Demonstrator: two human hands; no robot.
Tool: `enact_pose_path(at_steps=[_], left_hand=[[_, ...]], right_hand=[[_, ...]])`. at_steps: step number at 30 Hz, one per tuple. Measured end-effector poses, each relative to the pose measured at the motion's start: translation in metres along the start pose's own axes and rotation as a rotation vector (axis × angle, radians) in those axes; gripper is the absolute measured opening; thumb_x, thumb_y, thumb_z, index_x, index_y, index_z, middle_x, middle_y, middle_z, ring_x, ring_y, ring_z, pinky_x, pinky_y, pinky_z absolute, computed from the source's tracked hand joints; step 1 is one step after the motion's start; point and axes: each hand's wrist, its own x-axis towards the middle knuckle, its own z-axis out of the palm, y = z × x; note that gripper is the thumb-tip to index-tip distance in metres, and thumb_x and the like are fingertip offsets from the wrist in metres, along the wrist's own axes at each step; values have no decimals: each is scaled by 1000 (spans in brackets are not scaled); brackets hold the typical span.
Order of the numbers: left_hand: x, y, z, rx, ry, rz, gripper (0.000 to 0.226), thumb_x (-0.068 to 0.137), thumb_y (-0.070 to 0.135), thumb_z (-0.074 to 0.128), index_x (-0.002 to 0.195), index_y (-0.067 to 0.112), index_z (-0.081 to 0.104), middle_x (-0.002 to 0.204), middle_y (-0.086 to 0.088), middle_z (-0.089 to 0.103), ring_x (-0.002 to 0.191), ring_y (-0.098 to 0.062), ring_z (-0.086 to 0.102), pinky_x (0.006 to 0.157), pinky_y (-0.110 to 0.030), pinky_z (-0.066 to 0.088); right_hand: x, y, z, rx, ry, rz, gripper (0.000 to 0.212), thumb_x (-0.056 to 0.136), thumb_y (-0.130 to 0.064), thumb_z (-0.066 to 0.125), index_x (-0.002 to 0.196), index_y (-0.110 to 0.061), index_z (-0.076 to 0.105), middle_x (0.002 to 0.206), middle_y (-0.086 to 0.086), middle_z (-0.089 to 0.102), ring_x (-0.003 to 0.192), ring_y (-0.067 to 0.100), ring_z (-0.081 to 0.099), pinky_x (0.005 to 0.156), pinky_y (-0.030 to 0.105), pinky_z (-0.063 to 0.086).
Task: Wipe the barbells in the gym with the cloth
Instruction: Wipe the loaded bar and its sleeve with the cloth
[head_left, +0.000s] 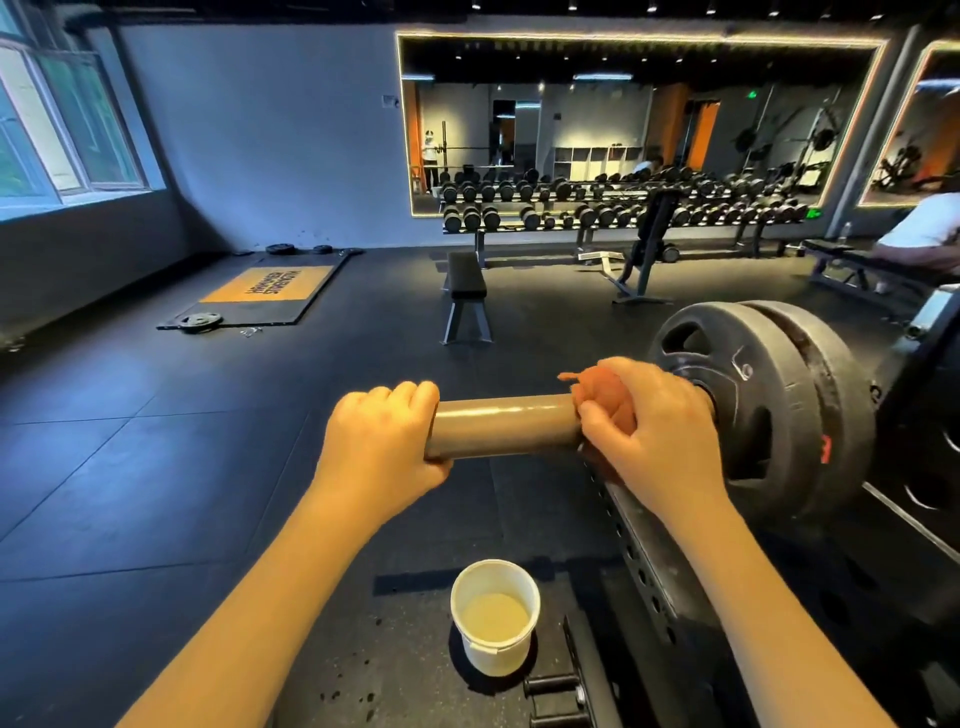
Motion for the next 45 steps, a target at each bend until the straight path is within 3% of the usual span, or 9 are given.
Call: enact_pose_path(at_steps=[5,9,17,21,26,29,33,39,45], left_hand=[[35,-13,-24,-129,-644,-101,55,72,60,71,113,30,51,96,11,61,81,-11,56,59,-23,41],[25,-10,-17,-7,-473,-77,45,75,59,67,107,31,52,85,12,57,73,-11,52,53,-24,35],[4,-5,-1,44,-97,-7,45,63,50,81,94,23,62,73,8,62,57,-11,48,50,-21,22],[-1,-7,12,71,43,19,50,44,36,93,77,12,65,59,-4,61,44,-22,53,51,-24,32],[-8,-1,22,142,160,-23,50,50,31,90,85,8,65,67,-8,61,55,-26,57,57,-33,44],[-11,2,28,178,203,-46,45,56,29,87,88,7,64,70,-8,60,59,-26,56,60,-35,44],[-10,4,12,51,138,-43,52,56,34,88,96,11,65,80,-5,66,67,-26,62,65,-37,48],[30,-20,-28,-178,-673,-159,56,70,62,70,111,28,52,96,9,61,83,-12,58,64,-26,46],[15,-14,-18,-56,-400,-145,48,74,63,67,108,32,53,94,12,63,81,-12,57,62,-26,42]], right_hand=[[-5,-31,30,-54,101,55,34,87,-44,49,106,-21,65,105,1,67,100,24,58,95,39,37],[-15,-13,5,42,-92,-167,43,90,-44,49,126,-23,60,125,-3,62,119,14,53,108,38,39],[5,-34,29,-70,22,71,41,88,-52,43,102,-23,67,100,-1,68,94,20,60,88,39,41],[-6,-21,6,20,-150,-141,47,88,-53,44,122,-25,61,119,-5,65,109,14,58,94,30,41],[32,-8,7,-248,-144,260,42,91,-54,36,97,-20,59,94,2,64,87,23,59,77,34,41],[22,-42,28,-179,-162,118,33,92,-50,41,99,-23,59,100,-1,63,91,19,56,85,38,42],[-6,-34,6,68,-175,-117,41,89,-51,46,121,-31,60,119,-11,63,109,8,54,96,28,40],[23,-31,19,-174,-64,207,51,86,-58,32,96,-20,64,94,1,66,85,20,56,84,37,38],[-11,-26,6,10,-131,-151,39,90,-47,46,123,-30,57,120,-9,62,113,10,52,100,28,36]])
